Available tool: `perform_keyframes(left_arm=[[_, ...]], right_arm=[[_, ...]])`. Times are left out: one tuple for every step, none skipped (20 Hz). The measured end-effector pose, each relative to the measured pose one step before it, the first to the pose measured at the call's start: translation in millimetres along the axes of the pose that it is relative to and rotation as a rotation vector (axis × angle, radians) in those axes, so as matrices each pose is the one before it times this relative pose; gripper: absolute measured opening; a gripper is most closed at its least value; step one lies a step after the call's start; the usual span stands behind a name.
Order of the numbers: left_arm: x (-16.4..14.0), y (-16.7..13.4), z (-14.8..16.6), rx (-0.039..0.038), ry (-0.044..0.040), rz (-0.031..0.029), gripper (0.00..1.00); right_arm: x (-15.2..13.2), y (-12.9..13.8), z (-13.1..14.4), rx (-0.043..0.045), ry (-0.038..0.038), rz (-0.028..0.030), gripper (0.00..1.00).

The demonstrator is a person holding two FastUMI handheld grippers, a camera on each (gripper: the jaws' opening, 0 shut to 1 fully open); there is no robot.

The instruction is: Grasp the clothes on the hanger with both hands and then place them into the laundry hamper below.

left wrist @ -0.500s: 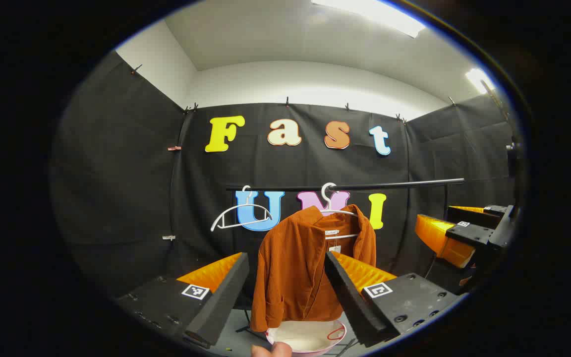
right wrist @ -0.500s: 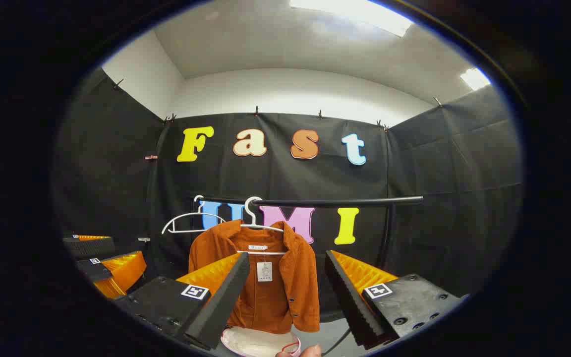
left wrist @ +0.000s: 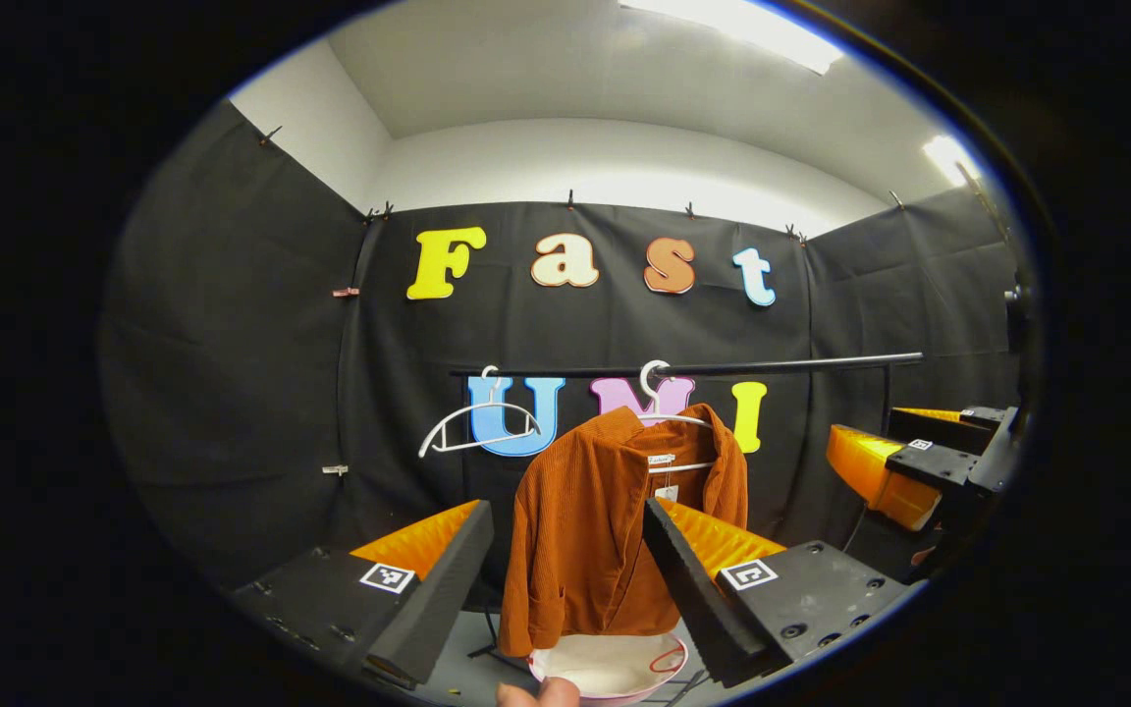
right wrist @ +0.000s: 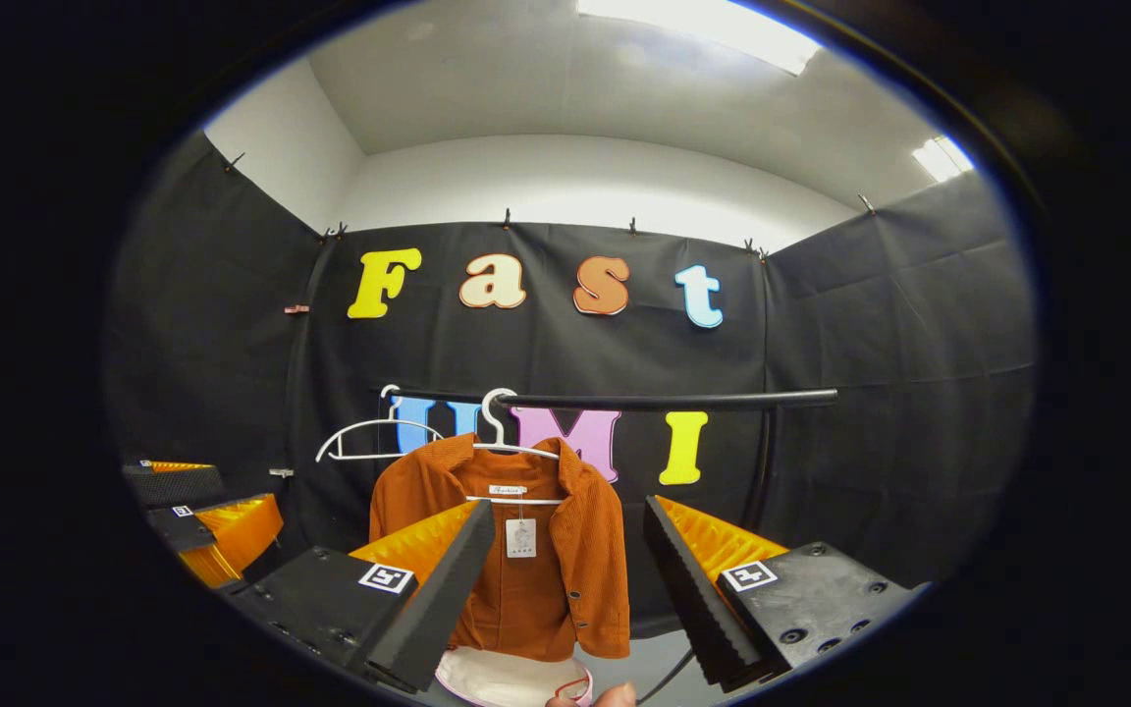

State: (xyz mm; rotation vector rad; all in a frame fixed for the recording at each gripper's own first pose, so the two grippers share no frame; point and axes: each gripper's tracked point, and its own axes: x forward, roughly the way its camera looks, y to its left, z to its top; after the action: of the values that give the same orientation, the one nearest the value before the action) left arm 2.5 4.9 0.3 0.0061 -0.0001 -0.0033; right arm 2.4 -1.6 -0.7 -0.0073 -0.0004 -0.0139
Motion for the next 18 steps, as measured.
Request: perform_keyframes(left_arm=[[-0.88,0.42,1.01,0.0014,-0.00111,-0.00207,0.97],[0.22,0.19,-0.11,0.00076,-0.00085,-0.00321,0.97],[0.43,0.58,1.83,0.00401,-0.00238,-0.0029,0.97],[0.25,0.49,1.01,0.00682,-0.00433,-0.00333,0.97],[0.89,-0.28,2.39,0.00671,-0.00369,-0.00512,0.99],[1.53,-0.98,-1.26,0.00277,-0.00037,-0.00441,0.97],[0.87,-1.54,-0.78,0.0013,0.00435,-0.00821,0.97],[0.54,-2.71,-2.99,0.00215,0.00207,-0.009,0.97],[1.55,-2.53,-0.16,0.00203,-0.00439,-0.0088,0.99],[2.77,-3.03,-1.02,0.00239,-0.00177,-0.01071,0.97],[3.34,-4.7,-1.14,0.00197,0.00006,-0.01052,0.99],[3.02,-5.8,-4.56,-0.00065,0.00524,-0.01214,0.97],[4.14,-5.36,-3.87,-0.00156,0.0053,-0.01027,0.97],[5.62,-5.37,-4.51,0.00197,0.00121,-0.00873,0.96],[8.21,-4.4,-3.39,0.00625,0.00135,-0.0047,0.96],[10.87,-3.45,-6.27,0.00323,0.00273,-0.0035,0.97],[12.0,-5.92,-6.06,-0.00249,0.00365,-0.00487,0.97],[13.98,-4.24,-5.28,-0.00509,0.00462,-0.00136,0.96]], right_arm=[[0.08,-0.79,-0.1,0.00115,0.00112,-0.0039,0.98],[0.49,-1.51,-1.11,0.00059,0.00041,-0.00539,0.98],[0.23,-1.44,-1.34,-0.00243,0.0022,-0.0066,0.98],[-0.83,-0.34,-2.92,-0.00531,0.00507,-0.00357,0.98],[-0.14,-0.54,-1.9,-0.00556,0.00463,-0.00433,0.98],[-0.91,-0.44,-0.3,-0.00475,0.00372,-0.00317,0.99],[-0.44,-0.59,-0.37,-0.00269,0.00032,-0.00204,0.98],[-1.2,0.3,0.82,-0.00131,0.0003,-0.0024,0.98],[-0.54,0.86,0.48,0.00122,-0.00208,0.00309,0.98],[-0.12,0.08,-1.48,0.00009,-0.00152,0.00205,0.98],[1.43,-1.31,-2.54,0.00012,0.00262,0.00157,0.98],[1.79,-1.68,-4.01,0.00292,0.00312,-0.00045,0.98],[3.77,-3.75,-2.77,0.00622,0.0005,-0.00331,0.98],[5.25,-2.44,-3.09,0.0087,-0.00178,0.00041,0.98],[6.53,-1.7,-4.97,0.01037,0.00157,0.00387,0.98],[5.72,-3.73,-7.42,0.00811,0.00235,0.00104,0.98],[6.35,-6.33,-6.15,0.00475,0.00037,-0.00554,0.98],[6.81,-7.28,-4.84,0.00677,-0.0036,-0.00567,0.98]])
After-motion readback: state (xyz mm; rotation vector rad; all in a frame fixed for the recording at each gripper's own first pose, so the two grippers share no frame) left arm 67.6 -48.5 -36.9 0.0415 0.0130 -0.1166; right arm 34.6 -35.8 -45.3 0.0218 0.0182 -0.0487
